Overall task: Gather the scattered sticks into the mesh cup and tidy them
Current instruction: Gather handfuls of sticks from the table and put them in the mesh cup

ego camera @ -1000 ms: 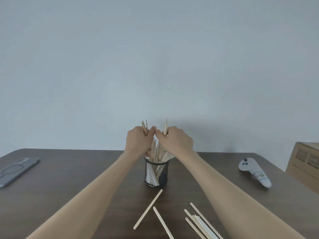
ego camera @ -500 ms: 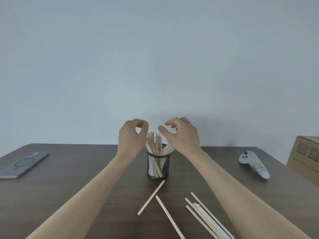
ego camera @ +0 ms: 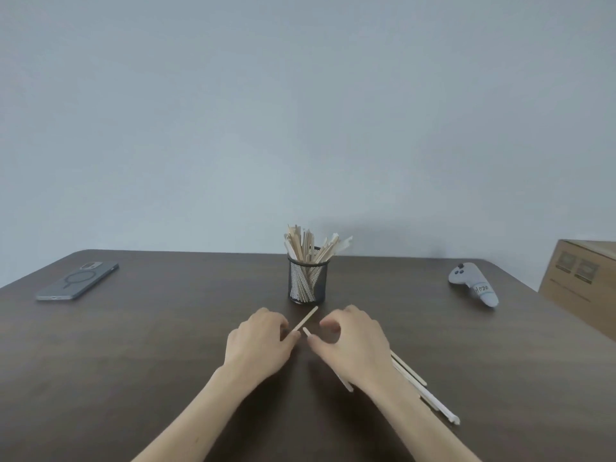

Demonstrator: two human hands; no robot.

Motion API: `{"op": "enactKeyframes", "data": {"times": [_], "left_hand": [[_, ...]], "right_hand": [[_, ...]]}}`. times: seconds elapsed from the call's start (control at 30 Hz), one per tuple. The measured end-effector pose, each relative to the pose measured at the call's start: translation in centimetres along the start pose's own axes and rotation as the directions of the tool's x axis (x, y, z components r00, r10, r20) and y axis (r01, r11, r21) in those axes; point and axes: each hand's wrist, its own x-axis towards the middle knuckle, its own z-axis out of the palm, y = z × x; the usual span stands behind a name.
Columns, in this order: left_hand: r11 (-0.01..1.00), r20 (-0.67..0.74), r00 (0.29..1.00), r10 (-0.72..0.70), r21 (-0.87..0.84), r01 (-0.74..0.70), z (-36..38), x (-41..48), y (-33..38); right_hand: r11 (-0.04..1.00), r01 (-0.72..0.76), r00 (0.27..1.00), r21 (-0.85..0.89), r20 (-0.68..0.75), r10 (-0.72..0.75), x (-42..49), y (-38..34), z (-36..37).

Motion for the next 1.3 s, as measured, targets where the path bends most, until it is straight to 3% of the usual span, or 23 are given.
{"op": "enactKeyframes", "data": {"times": [0.1, 0.33, 0.47, 0.57, 0.63, 0.73, 0.8, 1.03, 1.3], "left_hand": [[1.000, -0.019, 1.000, 0.011, 0.028, -0.011, 0.2, -0.4, -0.1], [0.999, -0.022, 0.999, -0.035, 0.037, 0.036, 0.6, -0.2, -0.3], [0.998, 0.022, 0.998, -0.055, 0.000, 0.055, 0.6, -0.4, -0.6], [0.994, 0.029, 0.997, -0.070, -0.085, 0.072, 0.0, -0.6, -0.9], [0.968, 0.060, 0.997, -0.057, -0.243, 0.070, -0.3, -0.6, -1.1], [0.860, 0.178, 0.984, -0.018, -0.499, 0.106, -0.6, -0.9, -1.0], [0.802, 0.242, 0.970, 0.000, -0.579, 0.145, -0.6, -0.9, -0.9], [0.703, 0.289, 0.953, -0.089, -0.660, 0.266, -0.1, -1.0, 3.1], [0.670, 0.353, 0.930, -0.101, -0.667, 0.326, 2.1, -1.4, 7.8]], "right_hand": [[0.990, 0.022, 0.997, -0.142, 0.070, -0.012, -0.6, -0.3, 0.5], [0.966, 0.027, 0.999, -0.256, 0.050, -0.015, -0.3, -0.9, 0.6], [0.987, -0.024, 1.000, -0.158, 0.006, 0.026, -0.6, -1.0, 0.3], [0.995, -0.094, 0.995, -0.044, -0.034, 0.093, -0.9, -0.7, -0.7], [0.993, -0.118, 0.992, 0.003, -0.035, 0.118, -1.0, -0.4, -1.4], [0.990, -0.136, 0.991, 0.047, 0.008, 0.135, -1.3, 0.3, -2.5], [0.989, -0.144, 0.989, 0.029, 0.031, 0.143, -1.7, 1.1, -3.4], [0.941, -0.195, 0.930, -0.278, 0.251, 0.267, -3.1, 4.6, -7.0], [0.929, -0.186, 0.924, -0.319, 0.264, 0.275, -3.1, 4.8, -7.0]]}}
